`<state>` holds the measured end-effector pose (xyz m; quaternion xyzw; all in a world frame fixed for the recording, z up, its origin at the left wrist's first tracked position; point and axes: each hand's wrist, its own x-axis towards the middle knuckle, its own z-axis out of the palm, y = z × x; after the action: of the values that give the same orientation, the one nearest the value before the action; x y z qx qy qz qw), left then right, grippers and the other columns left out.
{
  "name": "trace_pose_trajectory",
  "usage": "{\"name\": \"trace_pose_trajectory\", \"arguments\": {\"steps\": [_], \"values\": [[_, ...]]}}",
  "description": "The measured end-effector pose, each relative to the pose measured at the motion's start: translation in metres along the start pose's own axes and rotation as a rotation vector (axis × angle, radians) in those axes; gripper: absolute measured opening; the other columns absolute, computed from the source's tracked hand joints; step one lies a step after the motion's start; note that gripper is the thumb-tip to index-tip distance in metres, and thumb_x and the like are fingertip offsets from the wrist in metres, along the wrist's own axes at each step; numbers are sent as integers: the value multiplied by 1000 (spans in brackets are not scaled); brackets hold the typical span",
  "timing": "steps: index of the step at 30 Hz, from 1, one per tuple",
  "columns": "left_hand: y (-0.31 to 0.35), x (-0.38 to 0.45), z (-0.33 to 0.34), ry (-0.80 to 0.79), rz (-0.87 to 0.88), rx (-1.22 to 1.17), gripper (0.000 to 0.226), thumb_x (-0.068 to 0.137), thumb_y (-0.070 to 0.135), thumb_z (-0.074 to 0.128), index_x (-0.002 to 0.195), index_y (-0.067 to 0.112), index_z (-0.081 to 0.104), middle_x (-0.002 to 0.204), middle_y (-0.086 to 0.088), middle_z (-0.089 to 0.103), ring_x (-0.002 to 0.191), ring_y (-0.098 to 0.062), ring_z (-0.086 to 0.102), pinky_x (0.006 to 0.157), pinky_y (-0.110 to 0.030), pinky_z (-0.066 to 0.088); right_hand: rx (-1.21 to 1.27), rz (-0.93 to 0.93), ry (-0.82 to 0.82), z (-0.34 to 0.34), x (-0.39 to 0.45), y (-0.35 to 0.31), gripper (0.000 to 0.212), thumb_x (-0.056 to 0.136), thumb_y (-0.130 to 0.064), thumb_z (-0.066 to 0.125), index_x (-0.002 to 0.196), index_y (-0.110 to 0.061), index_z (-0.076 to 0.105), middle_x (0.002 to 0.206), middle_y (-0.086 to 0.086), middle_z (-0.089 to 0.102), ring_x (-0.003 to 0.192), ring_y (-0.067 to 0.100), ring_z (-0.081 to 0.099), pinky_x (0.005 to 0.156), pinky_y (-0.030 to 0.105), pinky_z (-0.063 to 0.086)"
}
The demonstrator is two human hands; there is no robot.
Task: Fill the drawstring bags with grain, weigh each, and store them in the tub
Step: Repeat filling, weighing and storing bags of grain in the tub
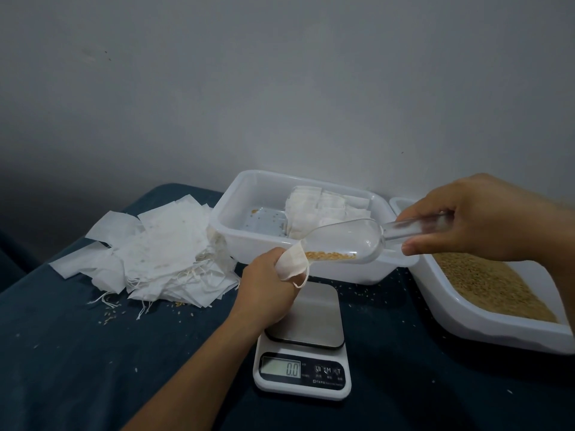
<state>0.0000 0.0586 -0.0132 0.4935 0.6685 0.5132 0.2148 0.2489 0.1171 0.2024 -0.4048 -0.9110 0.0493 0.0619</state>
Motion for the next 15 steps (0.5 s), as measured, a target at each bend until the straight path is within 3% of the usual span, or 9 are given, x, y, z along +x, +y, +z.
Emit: {"name": "trace_pose_trajectory", "arguments": {"steps": [3, 7, 12, 15], "values": [[0, 1, 0, -5, -29, -54, 13, 86, 33, 78, 90, 34, 66, 78, 10, 70, 74, -13, 69, 64, -28, 52, 109, 23, 23, 8, -5, 8, 39, 51, -76, 73, 87, -63, 71, 75, -34, 66, 73, -7, 61, 60, 23, 41], [3, -1, -2, -49, -87, -214, 16, 77, 36, 76, 92, 35, 72, 88, 12, 76, 75, -13, 73, 71, -39, 64, 273, 67, 55, 29, -10, 24, 40, 54, -68, 81, 93, -57, 79, 61, -23, 64, 58, -2, 58, 56, 10, 42], [7, -1, 0, -74, -118, -333, 15, 87, 18, 81, 92, 31, 75, 86, 13, 76, 66, -2, 69, 60, -24, 59, 440, 108, 67, 60, -18, 40, 35, 64, -59, 85, 98, -59, 78, 82, -21, 75, 74, -1, 68, 71, 13, 49], [12, -3, -1, -106, -160, -430, 15, 87, 13, 81, 95, 24, 76, 79, 14, 74, 66, 1, 67, 59, -15, 52, 490, 160, 138, 78, -24, 52, 37, 70, -65, 80, 106, -55, 77, 103, -17, 78, 95, 7, 72, 92, 37, 57]]}}
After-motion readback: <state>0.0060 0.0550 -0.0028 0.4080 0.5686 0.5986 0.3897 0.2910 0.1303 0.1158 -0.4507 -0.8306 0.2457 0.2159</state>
